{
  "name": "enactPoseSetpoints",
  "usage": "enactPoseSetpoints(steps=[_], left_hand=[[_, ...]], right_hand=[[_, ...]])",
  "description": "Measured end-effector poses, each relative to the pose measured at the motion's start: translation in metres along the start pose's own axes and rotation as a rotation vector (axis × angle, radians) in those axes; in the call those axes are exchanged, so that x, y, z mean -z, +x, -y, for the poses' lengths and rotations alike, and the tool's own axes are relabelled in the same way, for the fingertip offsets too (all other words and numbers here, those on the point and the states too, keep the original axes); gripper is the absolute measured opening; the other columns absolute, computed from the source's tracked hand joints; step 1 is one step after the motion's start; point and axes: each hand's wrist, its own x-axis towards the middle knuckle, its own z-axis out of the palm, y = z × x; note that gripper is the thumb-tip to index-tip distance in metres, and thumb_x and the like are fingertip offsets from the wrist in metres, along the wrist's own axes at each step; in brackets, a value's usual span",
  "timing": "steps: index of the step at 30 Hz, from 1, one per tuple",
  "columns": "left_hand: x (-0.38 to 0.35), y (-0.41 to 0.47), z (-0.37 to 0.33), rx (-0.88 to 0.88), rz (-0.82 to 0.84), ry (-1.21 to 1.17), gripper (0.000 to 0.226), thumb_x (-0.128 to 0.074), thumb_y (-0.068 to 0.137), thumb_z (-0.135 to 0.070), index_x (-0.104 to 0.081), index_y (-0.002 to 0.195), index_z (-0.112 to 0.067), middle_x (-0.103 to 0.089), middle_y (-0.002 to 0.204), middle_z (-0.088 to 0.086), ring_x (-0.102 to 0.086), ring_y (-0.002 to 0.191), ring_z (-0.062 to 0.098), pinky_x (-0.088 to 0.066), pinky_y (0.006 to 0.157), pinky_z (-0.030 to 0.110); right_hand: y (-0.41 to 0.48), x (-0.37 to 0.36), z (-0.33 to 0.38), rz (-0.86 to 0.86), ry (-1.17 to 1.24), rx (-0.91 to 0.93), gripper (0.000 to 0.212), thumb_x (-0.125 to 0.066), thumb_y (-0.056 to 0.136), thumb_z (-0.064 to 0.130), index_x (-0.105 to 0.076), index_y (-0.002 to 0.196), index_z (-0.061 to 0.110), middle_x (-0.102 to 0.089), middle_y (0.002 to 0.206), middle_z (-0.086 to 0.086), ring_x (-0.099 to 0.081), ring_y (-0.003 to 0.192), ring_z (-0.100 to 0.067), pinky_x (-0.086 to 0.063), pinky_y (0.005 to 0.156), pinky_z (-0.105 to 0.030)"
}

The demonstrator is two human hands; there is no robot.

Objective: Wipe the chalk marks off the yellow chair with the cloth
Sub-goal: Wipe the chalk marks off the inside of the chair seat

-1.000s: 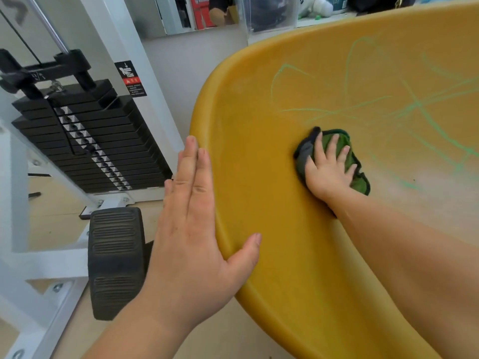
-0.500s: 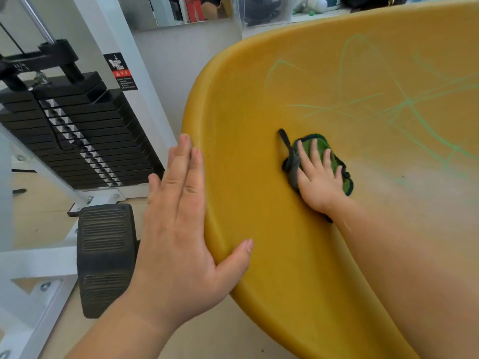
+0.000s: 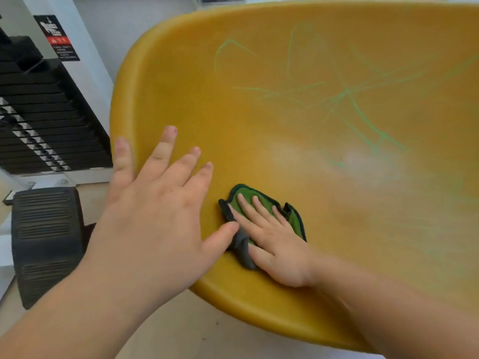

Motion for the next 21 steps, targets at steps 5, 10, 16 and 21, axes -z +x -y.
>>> enactPoseSetpoints(steps=[5,10,16,21], left_hand=[[-0.004,0.007,-0.021,-0.036,0.062,-0.001,0.089,-0.032,0.076,-0.079,-0.06,0.134,-0.017,-0.057,0.139,0.009,-0.031,0.144,0.036,-0.019,0.114,0.062],[-0.018,0.008,-0.045,-0.073,0.207,0.027,0.086,-0.033,0.073,-0.08,-0.062,0.132,-0.025,-0.058,0.139,0.007,-0.033,0.143,0.037,-0.026,0.111,0.065],[-0.017,0.01,-0.059,-0.08,0.406,0.085,0.096,-0.012,0.072,-0.078,-0.043,0.147,-0.028,-0.042,0.154,-0.001,-0.025,0.148,0.024,-0.027,0.111,0.063],[-0.017,0.017,-0.066,-0.077,0.505,0.118,0.096,-0.003,0.072,-0.08,-0.016,0.154,-0.032,-0.014,0.163,-0.014,-0.006,0.151,0.011,-0.019,0.119,0.05]], right_hand=[[-0.027,0.041,-0.129,0.056,-0.305,-0.407,0.064,-0.004,0.091,0.076,0.021,0.148,0.06,0.027,0.166,0.018,0.024,0.155,-0.018,0.011,0.126,-0.051],[-0.021,0.061,-0.171,0.02,-0.281,-0.704,0.066,-0.017,0.104,0.063,0.01,0.16,0.043,0.028,0.167,0.006,0.022,0.156,-0.028,0.007,0.124,-0.061],[-0.064,0.009,-0.045,0.214,-0.221,-0.06,0.073,-0.003,0.092,0.067,0.011,0.16,0.043,0.034,0.163,0.015,0.033,0.151,-0.019,0.018,0.124,-0.049],[-0.085,0.018,-0.066,0.278,-0.166,0.122,0.066,-0.024,0.102,0.063,0.013,0.156,0.053,0.031,0.162,0.024,0.034,0.15,-0.008,0.026,0.118,-0.037]])
